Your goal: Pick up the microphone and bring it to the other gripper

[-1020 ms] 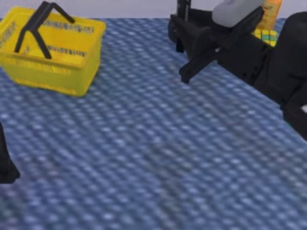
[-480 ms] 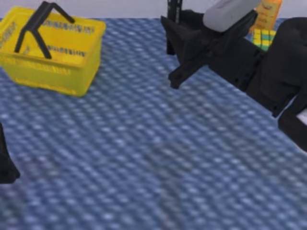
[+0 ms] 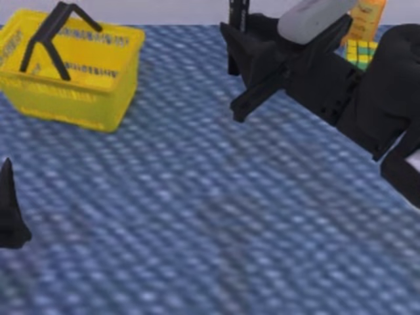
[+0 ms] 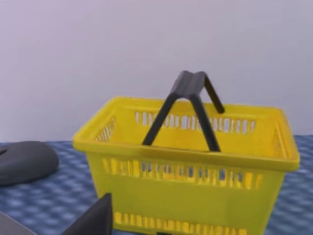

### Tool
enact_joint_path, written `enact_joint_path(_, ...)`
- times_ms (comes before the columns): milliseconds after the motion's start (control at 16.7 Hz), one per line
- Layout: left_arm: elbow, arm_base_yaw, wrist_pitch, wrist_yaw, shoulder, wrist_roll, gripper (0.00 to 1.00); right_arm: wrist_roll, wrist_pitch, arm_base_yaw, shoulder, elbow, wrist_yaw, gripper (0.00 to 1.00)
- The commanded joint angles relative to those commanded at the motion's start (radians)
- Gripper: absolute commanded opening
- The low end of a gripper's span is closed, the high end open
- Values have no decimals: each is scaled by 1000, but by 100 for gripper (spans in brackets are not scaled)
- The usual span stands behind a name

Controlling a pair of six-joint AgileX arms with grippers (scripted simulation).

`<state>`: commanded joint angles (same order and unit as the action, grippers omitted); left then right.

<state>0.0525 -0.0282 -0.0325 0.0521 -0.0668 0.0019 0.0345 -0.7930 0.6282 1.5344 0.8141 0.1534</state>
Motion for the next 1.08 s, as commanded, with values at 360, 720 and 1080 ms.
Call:
enact_joint_path(360,244,-106,-149,219,-381,15,100,0,0,0,0,0,0,0)
enact_joint_path(720,533,-228,-327,474,-865,38,100,0,0,0,0,0,0,0)
enact_joint_path(1080,697,-304,-427,626,-1141,48,100,0,0,0,0,0,0,0)
